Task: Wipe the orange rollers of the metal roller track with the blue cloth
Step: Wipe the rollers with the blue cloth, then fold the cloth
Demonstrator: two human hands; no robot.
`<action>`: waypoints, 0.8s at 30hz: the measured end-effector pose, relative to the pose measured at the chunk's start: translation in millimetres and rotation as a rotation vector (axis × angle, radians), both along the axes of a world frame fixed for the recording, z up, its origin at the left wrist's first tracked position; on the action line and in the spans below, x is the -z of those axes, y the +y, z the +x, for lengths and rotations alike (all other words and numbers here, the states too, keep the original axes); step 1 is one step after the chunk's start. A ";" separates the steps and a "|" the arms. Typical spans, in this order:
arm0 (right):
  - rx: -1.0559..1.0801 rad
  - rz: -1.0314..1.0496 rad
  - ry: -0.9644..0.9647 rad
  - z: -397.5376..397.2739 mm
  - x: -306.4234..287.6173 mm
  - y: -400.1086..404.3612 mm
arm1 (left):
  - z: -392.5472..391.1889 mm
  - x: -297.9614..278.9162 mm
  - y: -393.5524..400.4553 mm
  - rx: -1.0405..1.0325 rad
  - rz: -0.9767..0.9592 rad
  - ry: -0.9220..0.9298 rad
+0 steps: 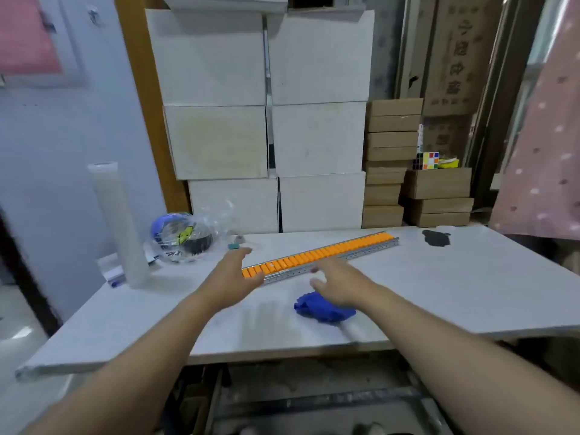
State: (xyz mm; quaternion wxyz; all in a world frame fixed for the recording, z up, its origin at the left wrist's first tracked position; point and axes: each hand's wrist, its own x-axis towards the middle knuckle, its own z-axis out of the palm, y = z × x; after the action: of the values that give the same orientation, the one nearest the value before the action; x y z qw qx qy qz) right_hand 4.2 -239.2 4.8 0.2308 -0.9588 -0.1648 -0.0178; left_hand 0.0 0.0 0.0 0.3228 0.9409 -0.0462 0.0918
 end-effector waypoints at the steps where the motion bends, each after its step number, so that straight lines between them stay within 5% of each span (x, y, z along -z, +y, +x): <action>1: -0.009 -0.044 0.061 0.7 9.9 0.0 | 6.5 9.9 5.6 -0.024 0.000 0.027; 8: -0.147 -0.069 -0.014 21.9 75.1 -5.0 | 54.5 71.3 44.6 -0.261 0.120 0.079; 12: -0.197 -0.050 -0.141 34.7 97.6 -11.7 | 70.5 94.8 49.6 -0.287 -0.029 0.083; 18: 0.241 0.577 -0.153 95.5 68.1 -60.5 | 82.7 105.4 60.3 -0.302 -0.152 0.097; 24: 0.624 0.524 -0.352 226.8 53.7 -127.0 | 78.3 101.9 56.3 -0.331 -0.194 0.082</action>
State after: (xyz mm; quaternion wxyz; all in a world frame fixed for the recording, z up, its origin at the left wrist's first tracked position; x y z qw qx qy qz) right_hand 231.0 -366.2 -48.9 0.4181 -0.8540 0.1059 -0.2909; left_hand 78.3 56.3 -101.9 0.3941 0.9031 0.1312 0.1092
